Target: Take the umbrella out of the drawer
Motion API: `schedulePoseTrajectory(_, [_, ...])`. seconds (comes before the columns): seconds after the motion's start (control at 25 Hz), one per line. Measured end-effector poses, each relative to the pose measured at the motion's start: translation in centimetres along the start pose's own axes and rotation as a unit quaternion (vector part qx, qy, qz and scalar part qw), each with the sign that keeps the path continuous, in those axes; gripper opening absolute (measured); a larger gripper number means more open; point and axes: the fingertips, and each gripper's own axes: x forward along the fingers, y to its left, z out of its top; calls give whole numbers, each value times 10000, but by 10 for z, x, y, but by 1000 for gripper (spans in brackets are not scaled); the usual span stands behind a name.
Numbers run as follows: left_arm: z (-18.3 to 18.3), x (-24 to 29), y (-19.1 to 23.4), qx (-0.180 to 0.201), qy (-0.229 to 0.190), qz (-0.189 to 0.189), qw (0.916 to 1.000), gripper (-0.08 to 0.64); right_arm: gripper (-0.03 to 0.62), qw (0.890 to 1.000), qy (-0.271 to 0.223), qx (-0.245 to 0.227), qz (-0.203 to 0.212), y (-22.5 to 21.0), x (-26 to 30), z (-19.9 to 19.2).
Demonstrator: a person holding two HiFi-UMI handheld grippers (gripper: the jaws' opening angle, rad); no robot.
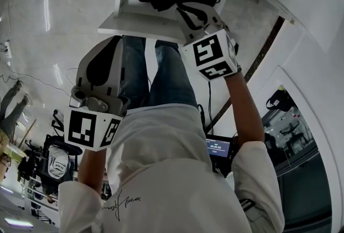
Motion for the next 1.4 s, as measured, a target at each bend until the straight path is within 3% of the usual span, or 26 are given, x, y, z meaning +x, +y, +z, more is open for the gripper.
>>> schedulePoseTrajectory(0.44, [2, 2, 9, -9, 1, 50, 10000, 15, 34, 9979, 592, -207, 148, -15, 30, -29])
schedulePoseTrajectory(0.96, [-2, 4, 14, -97, 58, 66, 9999, 15, 153, 9883, 1254, -794, 363, -21, 65, -60])
schedulePoseTrajectory(1.4, [-7, 7, 24, -191, 132, 128, 9996, 15, 230, 9717, 1807, -1481, 349, -23, 92, -77])
